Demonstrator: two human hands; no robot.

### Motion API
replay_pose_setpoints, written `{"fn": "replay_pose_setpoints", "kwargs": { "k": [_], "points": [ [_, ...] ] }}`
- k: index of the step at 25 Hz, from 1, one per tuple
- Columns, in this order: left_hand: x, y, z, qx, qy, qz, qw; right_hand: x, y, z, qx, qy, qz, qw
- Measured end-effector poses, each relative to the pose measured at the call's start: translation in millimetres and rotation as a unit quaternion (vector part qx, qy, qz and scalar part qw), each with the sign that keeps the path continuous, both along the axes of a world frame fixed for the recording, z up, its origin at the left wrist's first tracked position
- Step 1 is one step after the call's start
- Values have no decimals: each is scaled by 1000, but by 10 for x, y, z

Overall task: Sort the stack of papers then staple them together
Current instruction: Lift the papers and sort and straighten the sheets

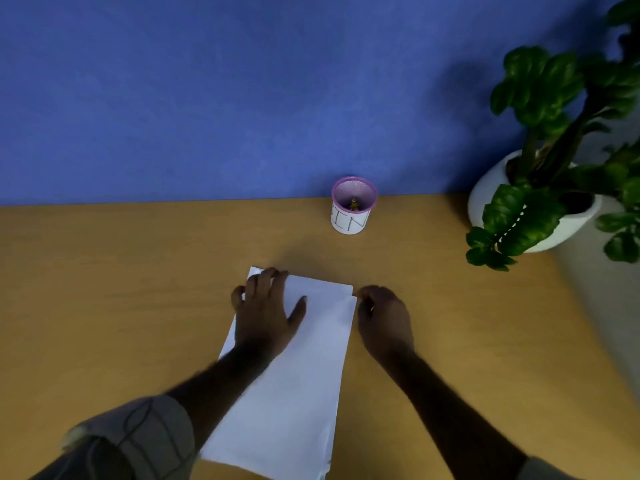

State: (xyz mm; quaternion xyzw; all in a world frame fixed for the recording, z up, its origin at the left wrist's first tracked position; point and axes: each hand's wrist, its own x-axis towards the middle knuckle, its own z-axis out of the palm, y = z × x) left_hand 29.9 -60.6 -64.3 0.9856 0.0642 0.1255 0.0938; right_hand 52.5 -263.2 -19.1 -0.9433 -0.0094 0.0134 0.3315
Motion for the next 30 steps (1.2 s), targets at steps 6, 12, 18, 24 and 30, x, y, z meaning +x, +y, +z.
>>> {"fn": "replay_pose_setpoints", "kwargs": {
  "k": [6, 12, 18, 24, 30],
  "points": [
    [-327, 286, 274, -86, 269, 196, 939, -404, 341, -29, -175, 159, 150, 960],
    [-388, 355, 284, -184, 298, 227, 909, -484, 423, -44, -204, 154, 158, 954],
    [-312, 458, 362, -155, 352, 212, 898, -488, 416, -44, -204, 145, 165, 954],
    [-384, 307, 391, -245, 282, 263, 889, -547, 461, -77, -183, 146, 109, 966],
    [-378, 492, 491, -431, 250, 265, 826, -530, 483, -30, -172, 181, 91, 964]
  ]
}}
